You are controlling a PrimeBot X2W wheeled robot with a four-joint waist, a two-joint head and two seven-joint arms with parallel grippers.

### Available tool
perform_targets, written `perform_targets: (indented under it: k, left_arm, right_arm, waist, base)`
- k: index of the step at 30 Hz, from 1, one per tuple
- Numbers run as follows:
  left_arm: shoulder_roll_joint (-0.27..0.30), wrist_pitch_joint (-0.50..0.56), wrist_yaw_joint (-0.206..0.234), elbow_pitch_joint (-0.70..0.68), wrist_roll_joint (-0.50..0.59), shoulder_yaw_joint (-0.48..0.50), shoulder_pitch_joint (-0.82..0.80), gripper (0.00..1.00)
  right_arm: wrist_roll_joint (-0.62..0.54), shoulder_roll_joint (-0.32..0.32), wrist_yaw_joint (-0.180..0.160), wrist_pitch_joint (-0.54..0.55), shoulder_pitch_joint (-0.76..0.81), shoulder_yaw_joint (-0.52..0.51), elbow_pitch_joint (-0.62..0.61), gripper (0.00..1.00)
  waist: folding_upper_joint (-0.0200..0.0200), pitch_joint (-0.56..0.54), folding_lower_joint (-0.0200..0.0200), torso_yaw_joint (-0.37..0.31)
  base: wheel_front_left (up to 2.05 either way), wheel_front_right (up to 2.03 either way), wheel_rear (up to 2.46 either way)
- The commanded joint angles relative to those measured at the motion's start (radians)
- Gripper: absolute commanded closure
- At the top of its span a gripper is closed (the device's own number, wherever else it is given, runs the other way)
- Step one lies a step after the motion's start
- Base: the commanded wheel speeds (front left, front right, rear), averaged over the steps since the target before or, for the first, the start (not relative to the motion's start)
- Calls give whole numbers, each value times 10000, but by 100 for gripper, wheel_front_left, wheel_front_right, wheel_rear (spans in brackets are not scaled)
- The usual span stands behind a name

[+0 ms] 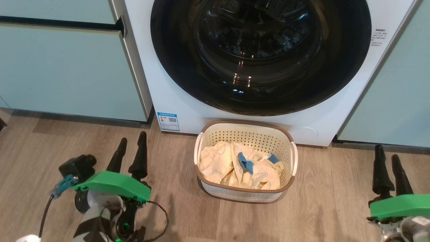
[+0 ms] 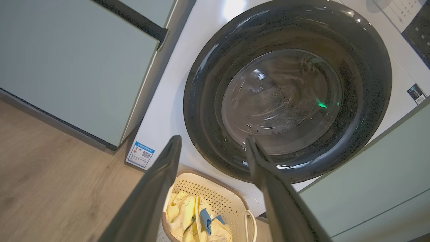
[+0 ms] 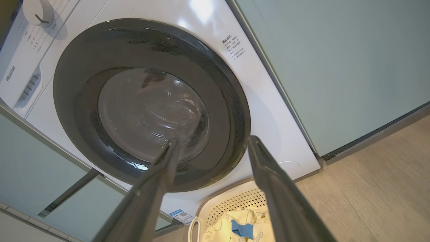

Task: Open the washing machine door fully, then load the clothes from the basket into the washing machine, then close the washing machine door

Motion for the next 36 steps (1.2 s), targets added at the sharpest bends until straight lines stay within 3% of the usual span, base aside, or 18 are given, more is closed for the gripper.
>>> perform_targets:
  k: [1, 17, 36]
  left_arm:
    - [199, -137, 26, -371, 307, 255, -586, 0]
    - [302, -609, 313, -305, 3004, 85, -958, 0]
    - [367, -1197, 393, 327, 5193, 103, -1486, 0]
  right_arm:
    - [-270, -167, 32, -137, -622, 142, -361, 0]
    - [-2555, -211, 38, -609, -814, 278, -371, 0]
    - [-4685, -267, 45, -1199, -1015, 267, -155, 0]
  waist:
    - [0, 0, 0, 3]
    - [0, 7, 0, 9]
    - [0, -12, 0, 25]
  base:
    - [0, 0, 0]
    - [0, 0, 0]
    - [0, 0, 0]
